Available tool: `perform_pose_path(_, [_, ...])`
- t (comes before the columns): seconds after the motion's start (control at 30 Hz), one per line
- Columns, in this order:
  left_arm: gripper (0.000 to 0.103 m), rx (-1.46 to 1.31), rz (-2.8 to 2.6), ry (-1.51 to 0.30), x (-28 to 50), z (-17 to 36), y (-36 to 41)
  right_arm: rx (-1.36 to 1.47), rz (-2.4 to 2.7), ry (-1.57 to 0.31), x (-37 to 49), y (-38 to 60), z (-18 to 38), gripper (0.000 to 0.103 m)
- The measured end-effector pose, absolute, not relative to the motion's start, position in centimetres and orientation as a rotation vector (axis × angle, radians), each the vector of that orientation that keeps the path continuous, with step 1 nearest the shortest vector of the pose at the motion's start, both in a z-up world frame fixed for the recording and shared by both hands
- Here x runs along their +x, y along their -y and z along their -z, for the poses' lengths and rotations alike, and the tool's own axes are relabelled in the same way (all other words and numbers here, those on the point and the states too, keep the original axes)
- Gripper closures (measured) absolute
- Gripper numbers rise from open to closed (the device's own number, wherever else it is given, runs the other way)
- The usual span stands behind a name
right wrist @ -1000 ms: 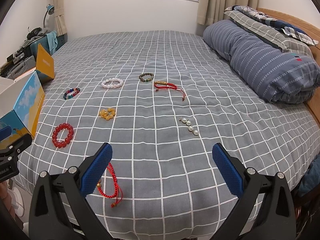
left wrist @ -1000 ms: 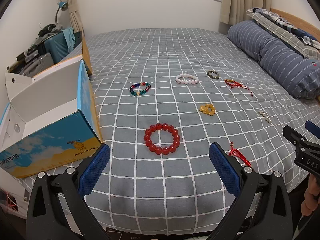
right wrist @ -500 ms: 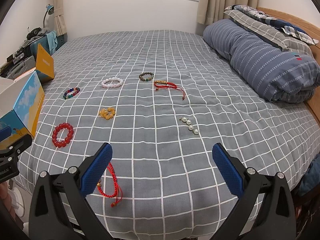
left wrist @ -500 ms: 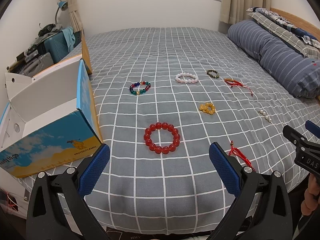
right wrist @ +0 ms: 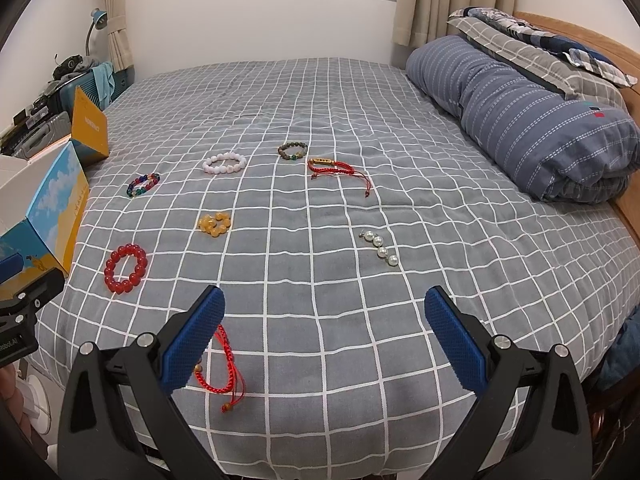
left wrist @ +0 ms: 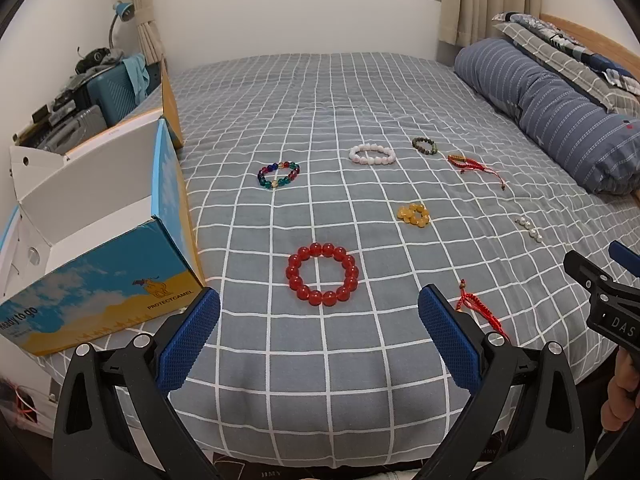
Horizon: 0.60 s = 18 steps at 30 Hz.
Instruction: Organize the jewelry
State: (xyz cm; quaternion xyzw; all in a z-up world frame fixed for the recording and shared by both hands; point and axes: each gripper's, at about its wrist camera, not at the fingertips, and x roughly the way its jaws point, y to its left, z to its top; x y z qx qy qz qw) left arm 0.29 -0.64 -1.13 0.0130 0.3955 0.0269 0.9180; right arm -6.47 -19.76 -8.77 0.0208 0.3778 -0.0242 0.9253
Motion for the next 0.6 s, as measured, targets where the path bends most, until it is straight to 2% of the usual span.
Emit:
perform_pose_path(0.37, [0.006,0.021,-0.038,-0.818,0.9,0.9,0.7,0.041,0.043,-0.773,-6.2,20.0,8.4,0.006])
perform_pose_path(0.6, [0.006,-0.002,-0.017,-0.788,6.8,-1.8,-0.2,0.028,0.048,-0.757,-3.0,21.8,7.0,0.006])
